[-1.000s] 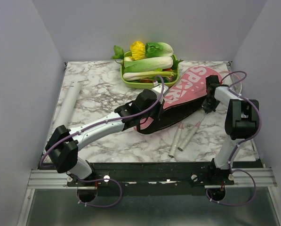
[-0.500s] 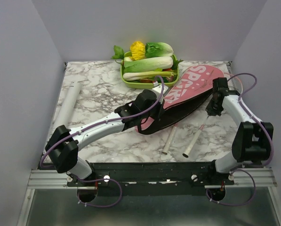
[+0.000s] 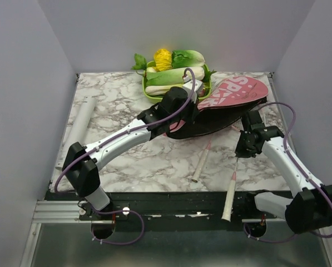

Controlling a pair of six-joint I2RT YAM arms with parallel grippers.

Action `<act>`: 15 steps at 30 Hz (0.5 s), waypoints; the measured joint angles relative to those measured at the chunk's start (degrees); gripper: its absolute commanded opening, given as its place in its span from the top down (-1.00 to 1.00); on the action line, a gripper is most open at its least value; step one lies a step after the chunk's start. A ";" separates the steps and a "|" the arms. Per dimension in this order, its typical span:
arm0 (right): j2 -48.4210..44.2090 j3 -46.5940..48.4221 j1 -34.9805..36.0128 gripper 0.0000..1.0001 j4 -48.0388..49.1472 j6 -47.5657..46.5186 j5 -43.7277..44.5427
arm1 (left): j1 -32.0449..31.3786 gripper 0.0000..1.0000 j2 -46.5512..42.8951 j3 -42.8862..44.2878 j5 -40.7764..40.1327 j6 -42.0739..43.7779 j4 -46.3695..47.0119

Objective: Pack up the badminton gear

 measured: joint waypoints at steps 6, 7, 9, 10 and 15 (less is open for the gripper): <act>-6.58 -0.04 3.39 0.99 -5.62 0.74 -2.95 | 1.55 1.00 6.88 9.14 0.07 1.20 -2.34; -7.17 -0.04 3.78 0.99 -6.56 0.70 -3.69 | 1.86 1.00 7.96 10.47 0.07 1.46 -3.06; -7.85 0.02 4.42 0.99 -8.24 0.07 -5.25 | 2.32 1.00 9.77 12.55 0.04 1.77 -3.80; -8.02 0.07 4.74 0.99 -8.96 -0.28 -6.49 | 2.58 1.00 10.71 13.68 0.04 2.12 -4.31; -8.11 0.15 8.98 0.99 -11.17 -2.93 -13.77 | 3.39 1.00 13.55 16.46 0.00 3.39 -6.14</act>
